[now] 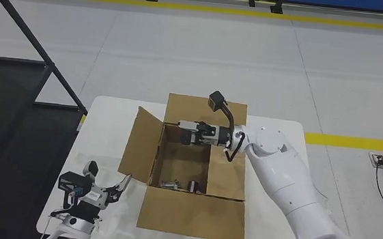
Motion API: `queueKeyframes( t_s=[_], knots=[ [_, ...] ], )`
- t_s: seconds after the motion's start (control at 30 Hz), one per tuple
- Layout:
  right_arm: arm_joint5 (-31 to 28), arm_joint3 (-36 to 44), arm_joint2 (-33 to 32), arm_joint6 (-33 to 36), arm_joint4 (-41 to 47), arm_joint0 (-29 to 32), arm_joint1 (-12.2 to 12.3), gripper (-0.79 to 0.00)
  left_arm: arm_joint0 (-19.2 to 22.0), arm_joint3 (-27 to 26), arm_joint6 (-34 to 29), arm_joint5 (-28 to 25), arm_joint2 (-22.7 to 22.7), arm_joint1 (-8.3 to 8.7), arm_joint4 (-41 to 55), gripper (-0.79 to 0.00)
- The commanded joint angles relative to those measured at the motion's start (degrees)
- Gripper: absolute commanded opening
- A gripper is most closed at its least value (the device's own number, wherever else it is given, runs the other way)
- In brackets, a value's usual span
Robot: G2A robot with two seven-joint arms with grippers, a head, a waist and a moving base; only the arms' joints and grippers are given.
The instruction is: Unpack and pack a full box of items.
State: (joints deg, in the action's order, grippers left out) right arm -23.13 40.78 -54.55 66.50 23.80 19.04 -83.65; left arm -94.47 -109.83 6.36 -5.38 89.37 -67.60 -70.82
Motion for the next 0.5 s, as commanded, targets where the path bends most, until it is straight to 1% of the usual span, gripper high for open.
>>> queueKeyframes(
  t_s=[0.0,0.27,0.47],
  knots=[
    [-0.2,0.8,-1.1,0.1,-0.1,0.8,0.5,0.000,0.0,0.4,-0.3,-0.2,0.3,-0.04,1.0,0.000],
    [0.2,4.6,-4.2,0.2,-0.7,4.0,2.2,0.000,0.3,2.6,-1.6,-0.2,0.9,-0.14,1.0,0.000],
    [1.2,6.7,-5.3,0.0,-1.2,5.6,2.9,0.000,0.4,4.2,-2.2,0.2,1.0,-0.25,0.8,0.000]
  ],
)
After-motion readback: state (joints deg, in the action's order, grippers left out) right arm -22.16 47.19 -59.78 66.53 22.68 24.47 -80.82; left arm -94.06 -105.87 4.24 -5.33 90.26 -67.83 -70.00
